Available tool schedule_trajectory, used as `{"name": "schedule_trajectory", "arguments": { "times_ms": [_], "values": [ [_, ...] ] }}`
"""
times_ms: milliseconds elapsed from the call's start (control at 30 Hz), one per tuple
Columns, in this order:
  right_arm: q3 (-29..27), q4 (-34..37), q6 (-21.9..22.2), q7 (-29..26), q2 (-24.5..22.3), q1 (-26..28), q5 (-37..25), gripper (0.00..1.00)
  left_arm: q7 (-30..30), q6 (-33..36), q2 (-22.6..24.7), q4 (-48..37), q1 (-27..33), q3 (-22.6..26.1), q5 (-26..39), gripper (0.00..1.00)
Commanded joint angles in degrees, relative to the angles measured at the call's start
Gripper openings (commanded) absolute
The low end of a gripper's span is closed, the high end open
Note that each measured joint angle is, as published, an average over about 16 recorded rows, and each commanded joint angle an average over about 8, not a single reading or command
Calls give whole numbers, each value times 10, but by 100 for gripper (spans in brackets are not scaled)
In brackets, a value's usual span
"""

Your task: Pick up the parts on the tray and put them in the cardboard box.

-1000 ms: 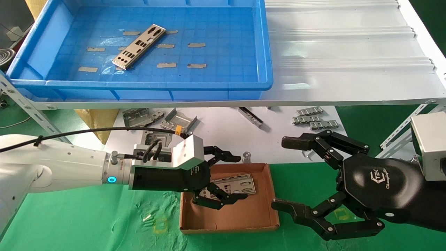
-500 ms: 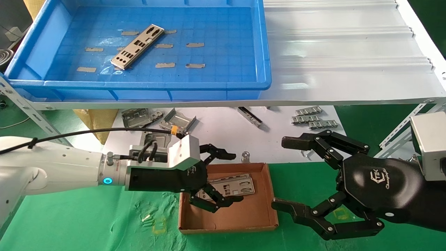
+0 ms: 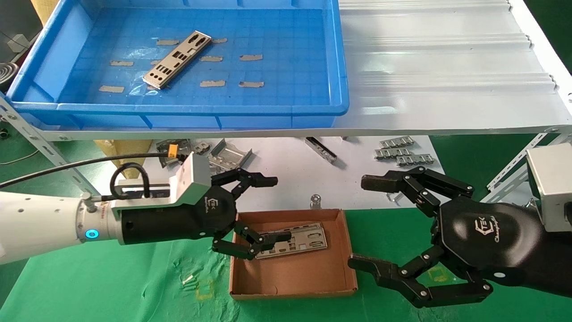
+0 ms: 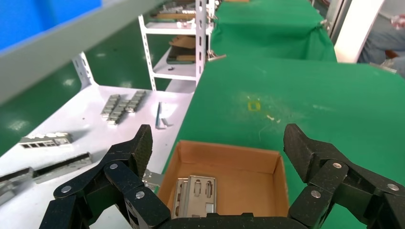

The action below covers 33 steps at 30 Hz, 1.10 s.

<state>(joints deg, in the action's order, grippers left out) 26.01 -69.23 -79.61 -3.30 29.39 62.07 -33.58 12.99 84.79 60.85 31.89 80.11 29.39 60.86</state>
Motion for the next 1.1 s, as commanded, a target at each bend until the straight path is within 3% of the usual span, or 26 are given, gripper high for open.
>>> {"name": "schedule_trajectory", "arguments": {
  "times_ms": [33,1100],
  "values": [
    [0,0,0,0,0,0,0,100,-12,0,-13,20,-9,-7,-9,100],
    [0,0,0,0,0,0,0,100,-197,8,-214,346,-154,-111,-158,100]
  ]
}}
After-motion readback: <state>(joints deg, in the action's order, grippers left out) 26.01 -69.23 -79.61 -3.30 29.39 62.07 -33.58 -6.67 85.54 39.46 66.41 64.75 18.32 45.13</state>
